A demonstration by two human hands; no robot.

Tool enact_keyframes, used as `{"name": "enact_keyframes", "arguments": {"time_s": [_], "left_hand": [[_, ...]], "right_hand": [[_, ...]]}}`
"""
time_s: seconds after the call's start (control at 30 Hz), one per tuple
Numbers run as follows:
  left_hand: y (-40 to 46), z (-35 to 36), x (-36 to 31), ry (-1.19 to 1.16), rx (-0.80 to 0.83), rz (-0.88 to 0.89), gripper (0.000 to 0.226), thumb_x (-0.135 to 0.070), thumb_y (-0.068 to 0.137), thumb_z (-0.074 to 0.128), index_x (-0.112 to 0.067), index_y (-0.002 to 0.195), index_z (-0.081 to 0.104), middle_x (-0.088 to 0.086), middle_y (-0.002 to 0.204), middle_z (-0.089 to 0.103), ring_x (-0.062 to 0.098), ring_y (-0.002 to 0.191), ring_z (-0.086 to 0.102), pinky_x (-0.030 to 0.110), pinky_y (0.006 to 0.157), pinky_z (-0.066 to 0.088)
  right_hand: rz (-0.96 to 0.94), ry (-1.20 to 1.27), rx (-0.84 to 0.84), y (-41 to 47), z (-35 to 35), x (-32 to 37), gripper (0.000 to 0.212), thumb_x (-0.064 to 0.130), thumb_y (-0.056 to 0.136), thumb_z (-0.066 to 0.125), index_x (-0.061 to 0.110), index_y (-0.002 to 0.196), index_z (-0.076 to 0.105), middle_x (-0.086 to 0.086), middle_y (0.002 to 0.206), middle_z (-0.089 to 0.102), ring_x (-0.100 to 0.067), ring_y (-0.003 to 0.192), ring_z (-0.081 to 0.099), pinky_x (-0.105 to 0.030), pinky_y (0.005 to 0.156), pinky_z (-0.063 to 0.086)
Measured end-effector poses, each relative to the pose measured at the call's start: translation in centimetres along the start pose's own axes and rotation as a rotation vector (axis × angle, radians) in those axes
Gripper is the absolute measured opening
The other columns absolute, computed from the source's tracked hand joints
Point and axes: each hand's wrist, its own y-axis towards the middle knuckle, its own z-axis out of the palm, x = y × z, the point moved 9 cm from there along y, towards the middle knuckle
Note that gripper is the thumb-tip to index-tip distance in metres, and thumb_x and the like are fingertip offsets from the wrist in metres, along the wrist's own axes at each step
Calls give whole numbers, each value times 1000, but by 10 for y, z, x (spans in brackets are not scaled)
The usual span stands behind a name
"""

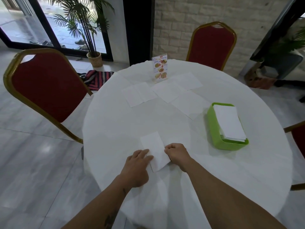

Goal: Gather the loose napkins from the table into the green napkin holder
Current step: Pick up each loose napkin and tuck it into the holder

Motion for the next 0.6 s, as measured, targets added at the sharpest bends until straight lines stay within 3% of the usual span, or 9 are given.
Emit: {"name": "enact_keyframes", "arguments": {"time_s": [0.13, 0.27, 0.37, 0.47, 0.6], "left_hand": [[-1, -2, -2, -91, -21, -16, 66, -9, 79, 41, -28, 142, 37, -6, 156, 24, 19, 144, 14, 39, 117, 20], [8, -10, -14, -237, -86, -65, 64, -8, 81, 41, -26, 142, 39, -6, 154, 30, 18, 141, 24, 34, 117, 24], [16, -5, -22, -194, -41, -73, 63, -13, 81, 45, -26, 142, 38, -6, 156, 25, 18, 143, 22, 35, 117, 23], [14, -7, -23, -191, -95, -134, 62, -13, 79, 46, -28, 139, 41, -5, 157, 23, 20, 143, 18, 37, 116, 24], [6, -9, -28, -161, -163, -228, 65, -12, 79, 46, -27, 141, 37, 0, 157, 20, 24, 143, 16, 39, 116, 24]], "right_hand": [[-98, -77, 0, -7, -6, 9, 17, 9, 84, 61, 17, 73, 70, 3, 87, 71, -14, 83, 63, -23, 68, 49], [-158, -173, -9, -17, -26, 15, 23, 6, 83, 52, 20, 68, 64, 3, 81, 68, -14, 76, 61, -23, 64, 46], [-134, -217, 2, -17, -40, 8, 22, 7, 84, 47, 18, 91, 65, 3, 94, 62, -17, 88, 59, -26, 73, 49], [-94, -248, 45, -11, -43, -5, 36, 9, 86, 46, 16, 118, 61, -4, 117, 59, -21, 106, 57, -29, 91, 49], [-60, -200, 105, -3, -36, -15, 48, 13, 88, 48, 12, 135, 54, -9, 137, 55, -26, 123, 54, -33, 102, 46]]}}
